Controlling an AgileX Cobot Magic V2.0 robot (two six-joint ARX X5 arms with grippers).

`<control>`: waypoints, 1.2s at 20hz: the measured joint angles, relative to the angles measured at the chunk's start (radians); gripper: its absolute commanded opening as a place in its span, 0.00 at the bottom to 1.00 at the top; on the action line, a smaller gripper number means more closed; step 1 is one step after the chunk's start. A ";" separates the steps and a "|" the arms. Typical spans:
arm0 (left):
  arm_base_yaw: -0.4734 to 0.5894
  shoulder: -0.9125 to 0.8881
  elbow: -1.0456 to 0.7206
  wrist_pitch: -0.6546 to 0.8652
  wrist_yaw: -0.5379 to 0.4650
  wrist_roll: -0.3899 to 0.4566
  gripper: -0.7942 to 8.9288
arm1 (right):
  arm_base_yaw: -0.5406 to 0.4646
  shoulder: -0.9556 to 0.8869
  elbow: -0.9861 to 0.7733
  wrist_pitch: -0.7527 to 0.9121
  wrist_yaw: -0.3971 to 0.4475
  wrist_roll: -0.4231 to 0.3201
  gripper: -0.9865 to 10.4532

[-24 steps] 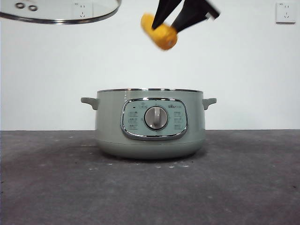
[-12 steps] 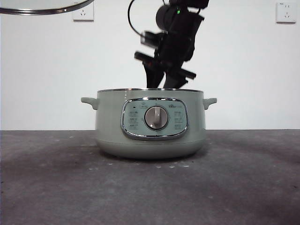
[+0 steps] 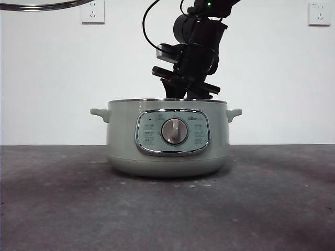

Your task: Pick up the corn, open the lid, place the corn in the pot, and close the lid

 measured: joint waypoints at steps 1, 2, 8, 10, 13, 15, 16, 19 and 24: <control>0.000 0.000 0.000 0.000 0.007 0.004 0.07 | 0.000 0.000 0.000 -0.001 0.000 -0.003 0.08; 0.000 0.000 0.000 0.000 0.021 0.005 0.07 | 0.000 0.000 0.000 -0.004 0.000 -0.008 0.08; 0.000 -0.001 0.000 -0.011 0.052 0.012 0.07 | 0.001 0.041 0.002 -0.007 0.000 -0.024 0.08; 0.000 -0.002 0.000 -0.024 0.051 0.013 0.07 | 0.001 0.052 0.008 -0.005 -0.001 -0.024 0.08; 0.000 -0.002 0.000 -0.023 0.051 0.013 0.07 | 0.002 0.056 0.010 -0.002 -0.001 -0.024 0.08; 0.000 -0.002 0.000 -0.023 0.051 0.013 0.07 | 0.003 0.057 0.011 -0.002 -0.002 -0.024 0.10; 0.000 -0.002 0.000 -0.023 0.051 0.013 0.07 | 0.003 0.057 0.011 -0.001 -0.003 -0.024 0.18; 0.000 -0.002 0.000 -0.023 0.051 0.013 0.07 | 0.003 0.057 0.011 0.001 -0.005 -0.024 0.54; 0.000 -0.002 0.000 -0.023 0.051 0.013 0.07 | 0.009 0.068 0.034 -0.017 -0.016 -0.011 0.56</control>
